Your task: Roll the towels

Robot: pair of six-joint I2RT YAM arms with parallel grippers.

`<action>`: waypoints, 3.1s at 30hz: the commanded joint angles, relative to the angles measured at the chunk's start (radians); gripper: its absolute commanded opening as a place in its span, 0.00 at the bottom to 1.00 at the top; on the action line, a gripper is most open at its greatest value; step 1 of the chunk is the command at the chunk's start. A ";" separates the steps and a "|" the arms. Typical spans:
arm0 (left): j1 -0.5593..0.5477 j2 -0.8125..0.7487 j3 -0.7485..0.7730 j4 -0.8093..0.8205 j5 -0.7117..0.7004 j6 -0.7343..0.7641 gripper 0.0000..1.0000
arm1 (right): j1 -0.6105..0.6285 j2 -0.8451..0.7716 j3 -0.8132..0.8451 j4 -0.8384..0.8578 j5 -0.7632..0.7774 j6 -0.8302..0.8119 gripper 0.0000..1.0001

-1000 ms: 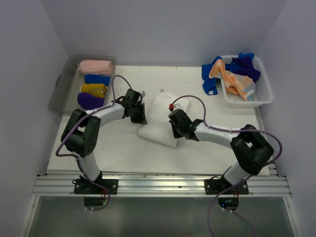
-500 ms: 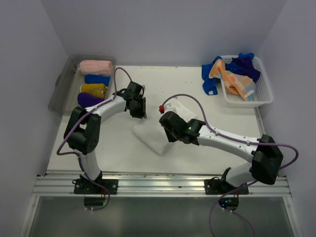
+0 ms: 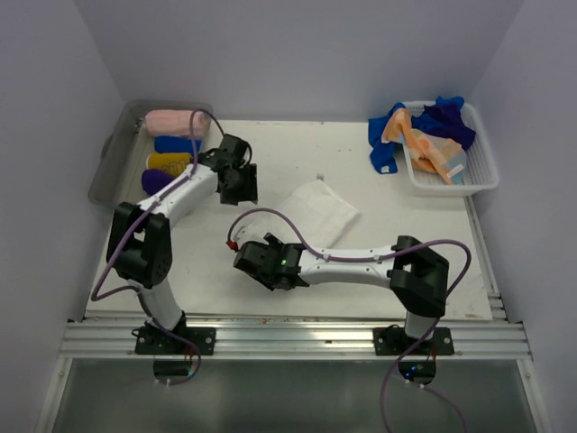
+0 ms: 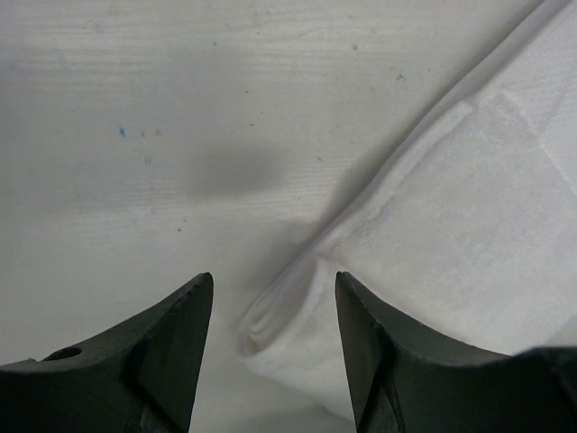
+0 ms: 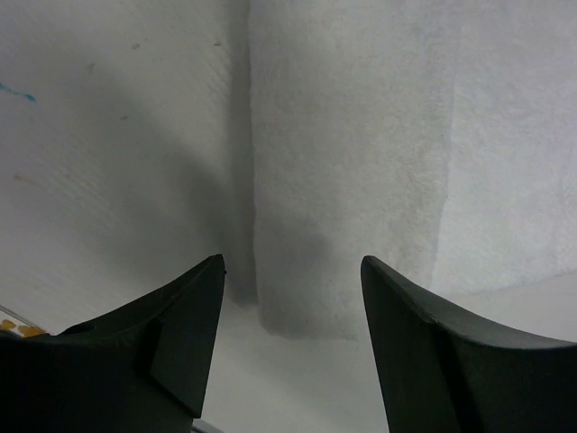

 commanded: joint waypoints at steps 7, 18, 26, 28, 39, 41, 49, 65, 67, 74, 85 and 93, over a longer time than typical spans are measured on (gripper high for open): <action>0.138 -0.179 -0.023 -0.054 -0.017 -0.050 0.61 | 0.003 0.130 0.068 0.115 0.091 -0.156 0.67; 0.147 -0.239 -0.197 -0.003 0.059 -0.072 0.61 | -0.085 0.195 -0.011 0.267 0.027 -0.110 0.30; 0.147 -0.339 -0.348 0.087 0.247 -0.059 0.77 | -0.169 0.023 -0.134 0.391 -0.298 -0.116 0.00; 0.145 -0.356 -0.376 0.099 0.296 -0.061 0.89 | -0.192 0.003 -0.157 0.411 -0.340 -0.101 0.00; 0.098 -0.348 -0.554 0.352 0.400 -0.206 0.98 | -0.260 -0.057 -0.205 0.445 -0.470 -0.030 0.00; 0.090 -0.356 -0.611 0.459 0.409 -0.266 0.98 | -0.263 -0.063 -0.206 0.442 -0.472 -0.027 0.00; 0.050 -0.299 -0.672 0.602 0.380 -0.358 0.93 | -0.270 -0.107 -0.226 0.444 -0.490 -0.006 0.00; 0.003 -0.172 -0.568 0.454 0.236 -0.406 0.00 | -0.277 -0.140 -0.232 0.382 -0.447 -0.039 0.25; 0.003 -0.170 -0.542 0.414 0.241 -0.400 0.00 | -0.252 -0.143 -0.223 0.355 -0.365 -0.086 0.46; 0.003 -0.169 -0.487 0.339 0.271 -0.398 0.00 | -0.151 -0.162 -0.211 0.307 -0.141 -0.205 0.64; 0.004 -0.155 -0.461 0.302 0.274 -0.405 0.00 | -0.080 -0.071 -0.229 0.364 -0.111 -0.248 0.68; 0.016 -0.155 -0.458 0.299 0.279 -0.395 0.00 | -0.080 -0.017 -0.287 0.413 -0.078 -0.201 0.66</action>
